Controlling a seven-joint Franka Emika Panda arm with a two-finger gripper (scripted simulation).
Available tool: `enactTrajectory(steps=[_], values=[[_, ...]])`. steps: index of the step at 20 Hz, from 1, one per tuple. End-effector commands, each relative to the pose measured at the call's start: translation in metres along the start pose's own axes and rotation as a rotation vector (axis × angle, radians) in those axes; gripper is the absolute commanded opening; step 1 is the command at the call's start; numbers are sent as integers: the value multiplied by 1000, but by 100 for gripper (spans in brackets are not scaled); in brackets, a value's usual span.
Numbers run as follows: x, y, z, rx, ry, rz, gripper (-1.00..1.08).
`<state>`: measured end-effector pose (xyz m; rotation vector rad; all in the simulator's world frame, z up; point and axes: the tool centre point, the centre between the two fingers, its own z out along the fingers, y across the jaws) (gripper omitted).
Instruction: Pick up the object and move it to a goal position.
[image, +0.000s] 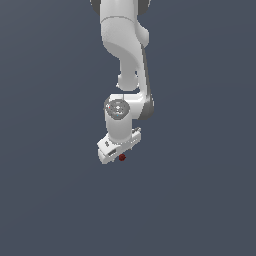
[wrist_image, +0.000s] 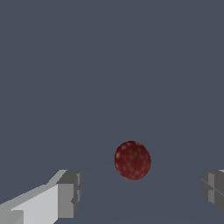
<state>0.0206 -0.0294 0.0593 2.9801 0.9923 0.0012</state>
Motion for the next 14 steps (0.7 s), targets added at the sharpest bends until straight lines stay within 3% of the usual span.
enactTrajectory(steps=[1,11,12,14], values=[[-1,-1,11,1,-1,-1,100],[0,0,42,1,-1,-4,100],[0,0,42,1,-1,-4,-100],[0,0,42,1,-1,-4,-100]])
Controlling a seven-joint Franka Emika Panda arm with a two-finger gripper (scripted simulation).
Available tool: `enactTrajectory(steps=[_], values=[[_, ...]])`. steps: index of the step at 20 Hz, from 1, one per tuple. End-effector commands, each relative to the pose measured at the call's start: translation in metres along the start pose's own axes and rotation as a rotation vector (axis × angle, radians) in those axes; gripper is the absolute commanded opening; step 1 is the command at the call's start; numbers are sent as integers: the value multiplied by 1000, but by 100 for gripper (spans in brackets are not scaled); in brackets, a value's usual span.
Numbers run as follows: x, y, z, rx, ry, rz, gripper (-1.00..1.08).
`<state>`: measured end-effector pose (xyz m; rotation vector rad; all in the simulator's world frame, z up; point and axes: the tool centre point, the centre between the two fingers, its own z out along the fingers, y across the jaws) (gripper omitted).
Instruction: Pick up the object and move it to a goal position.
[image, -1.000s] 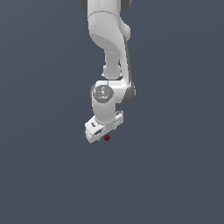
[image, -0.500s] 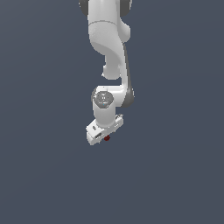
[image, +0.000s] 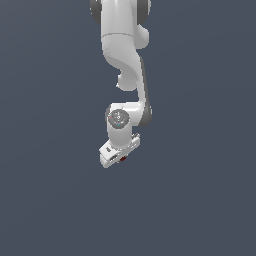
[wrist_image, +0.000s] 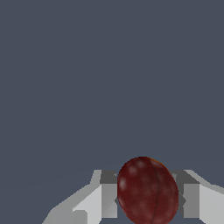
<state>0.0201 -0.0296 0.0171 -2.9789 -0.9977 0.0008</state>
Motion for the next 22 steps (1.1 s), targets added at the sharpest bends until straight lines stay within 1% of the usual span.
enactTrajectory(steps=[1,9,13,18,22], values=[[0,0,0,0,0,0,-100],[0,0,0,0,0,0,-100],[2,-7,-2,0,0,0,-100],[8,-31,-11,0,0,0,-100],[15,-64,-23,-1,0,0,-100]])
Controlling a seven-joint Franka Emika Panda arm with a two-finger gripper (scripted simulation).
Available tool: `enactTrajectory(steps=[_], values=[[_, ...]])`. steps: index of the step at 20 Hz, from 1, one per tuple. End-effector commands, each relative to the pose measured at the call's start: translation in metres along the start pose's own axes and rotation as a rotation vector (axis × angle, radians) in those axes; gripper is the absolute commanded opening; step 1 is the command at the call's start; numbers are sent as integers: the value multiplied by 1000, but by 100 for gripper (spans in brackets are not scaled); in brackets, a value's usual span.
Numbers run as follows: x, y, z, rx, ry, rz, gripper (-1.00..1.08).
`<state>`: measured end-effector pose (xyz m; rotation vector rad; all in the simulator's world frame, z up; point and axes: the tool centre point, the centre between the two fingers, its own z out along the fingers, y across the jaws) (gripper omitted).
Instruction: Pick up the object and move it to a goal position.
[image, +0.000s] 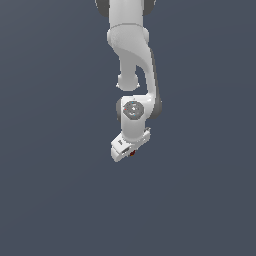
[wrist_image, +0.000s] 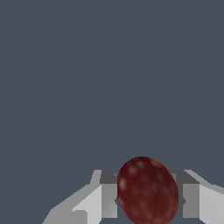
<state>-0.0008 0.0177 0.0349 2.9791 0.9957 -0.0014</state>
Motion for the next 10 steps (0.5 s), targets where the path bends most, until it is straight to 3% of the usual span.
enactTrajectory(steps=[1,10], values=[[6,-24,-9,0,1,-2,-100],[30,-116,-42,-1,1,-2,-100]])
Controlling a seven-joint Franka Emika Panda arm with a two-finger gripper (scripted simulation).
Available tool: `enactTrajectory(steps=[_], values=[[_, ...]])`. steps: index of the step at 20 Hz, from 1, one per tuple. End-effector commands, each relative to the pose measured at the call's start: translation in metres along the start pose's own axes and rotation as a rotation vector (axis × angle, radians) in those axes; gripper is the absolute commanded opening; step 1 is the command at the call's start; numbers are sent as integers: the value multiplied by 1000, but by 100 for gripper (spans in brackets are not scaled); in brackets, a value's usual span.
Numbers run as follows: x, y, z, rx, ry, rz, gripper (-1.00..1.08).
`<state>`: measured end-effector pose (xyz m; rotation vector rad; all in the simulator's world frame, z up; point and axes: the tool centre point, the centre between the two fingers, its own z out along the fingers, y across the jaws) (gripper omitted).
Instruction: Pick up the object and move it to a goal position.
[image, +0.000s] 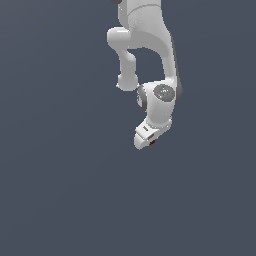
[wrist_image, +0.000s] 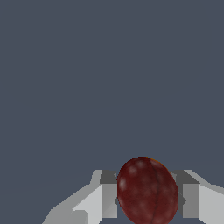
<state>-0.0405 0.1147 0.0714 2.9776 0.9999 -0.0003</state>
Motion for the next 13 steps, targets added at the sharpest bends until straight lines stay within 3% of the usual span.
enactTrajectory(steps=[1,7,13], values=[[6,-23,-8,0,0,1,-100],[17,-57,-21,0,0,1,-100],[21,-66,-25,0,0,1,-100]])
